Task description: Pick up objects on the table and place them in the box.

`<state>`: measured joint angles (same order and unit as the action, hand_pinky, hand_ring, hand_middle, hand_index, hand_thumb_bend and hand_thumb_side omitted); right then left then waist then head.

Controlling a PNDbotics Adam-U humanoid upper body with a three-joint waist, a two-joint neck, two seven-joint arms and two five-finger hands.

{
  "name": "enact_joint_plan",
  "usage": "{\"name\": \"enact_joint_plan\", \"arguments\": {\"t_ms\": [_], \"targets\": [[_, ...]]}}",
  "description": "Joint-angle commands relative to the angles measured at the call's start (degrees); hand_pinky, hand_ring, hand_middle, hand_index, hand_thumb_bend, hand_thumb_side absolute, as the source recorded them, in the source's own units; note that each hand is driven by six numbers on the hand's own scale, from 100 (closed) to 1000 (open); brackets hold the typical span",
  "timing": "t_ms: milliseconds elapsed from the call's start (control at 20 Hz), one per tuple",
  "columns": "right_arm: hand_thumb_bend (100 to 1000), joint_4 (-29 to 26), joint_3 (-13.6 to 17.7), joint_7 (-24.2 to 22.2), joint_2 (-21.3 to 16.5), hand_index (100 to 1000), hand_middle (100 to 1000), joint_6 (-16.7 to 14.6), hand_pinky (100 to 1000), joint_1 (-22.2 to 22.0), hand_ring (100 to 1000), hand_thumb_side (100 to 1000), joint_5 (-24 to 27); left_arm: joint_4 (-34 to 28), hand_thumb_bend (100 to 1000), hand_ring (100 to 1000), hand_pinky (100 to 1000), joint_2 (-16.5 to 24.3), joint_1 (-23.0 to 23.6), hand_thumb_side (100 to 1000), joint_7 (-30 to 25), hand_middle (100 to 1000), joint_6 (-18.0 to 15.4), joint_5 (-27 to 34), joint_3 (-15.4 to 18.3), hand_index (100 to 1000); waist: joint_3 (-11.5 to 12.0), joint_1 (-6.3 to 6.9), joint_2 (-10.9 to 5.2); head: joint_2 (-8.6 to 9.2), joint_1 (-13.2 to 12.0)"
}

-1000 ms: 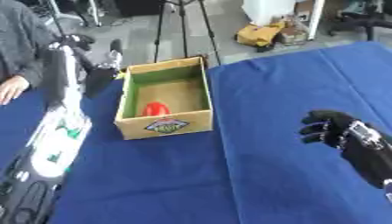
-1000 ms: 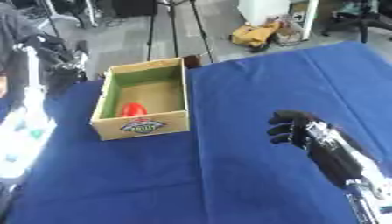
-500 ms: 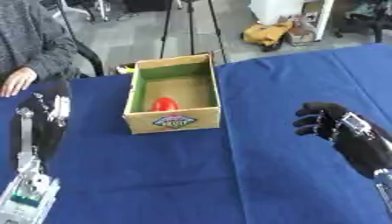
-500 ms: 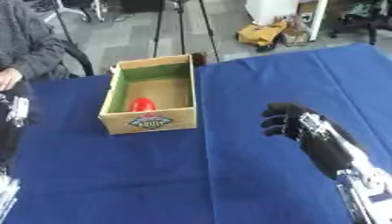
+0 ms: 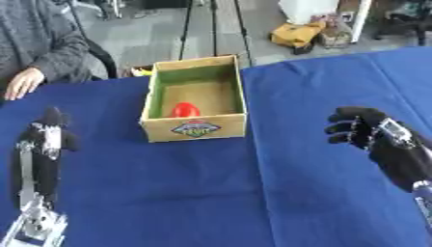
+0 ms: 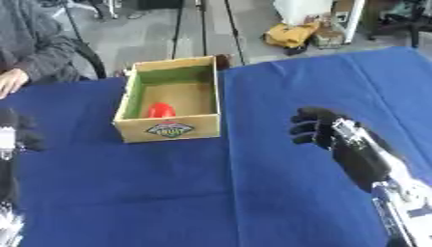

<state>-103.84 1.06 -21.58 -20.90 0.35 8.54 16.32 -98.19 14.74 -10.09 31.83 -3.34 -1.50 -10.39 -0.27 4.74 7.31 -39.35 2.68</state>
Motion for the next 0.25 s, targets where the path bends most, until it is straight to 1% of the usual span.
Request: {"name": "enact_joint_plan", "arguments": {"t_ms": [50,250], "targets": [[120,-0.7,0.6,0.1,-0.6,837,727,-0.4,729,0.5,738,804,0.5,0.0,465,493,452,-0.3,0.2,920,0.4,542,-1.7,0.7,0.2,653,0.1,-0.36,-0.62,-1.07,-0.3],[120,-0.7,0.8,0.2,-0.7,836,723,-0.4,729,0.4,735,802,0.5,0.7,486,493,453,-1.3,1.0,939,0.7,543,-3.1,1.1,0.2,652,0.1,-0.36,-0.62,-1.89,-0.9]]}}
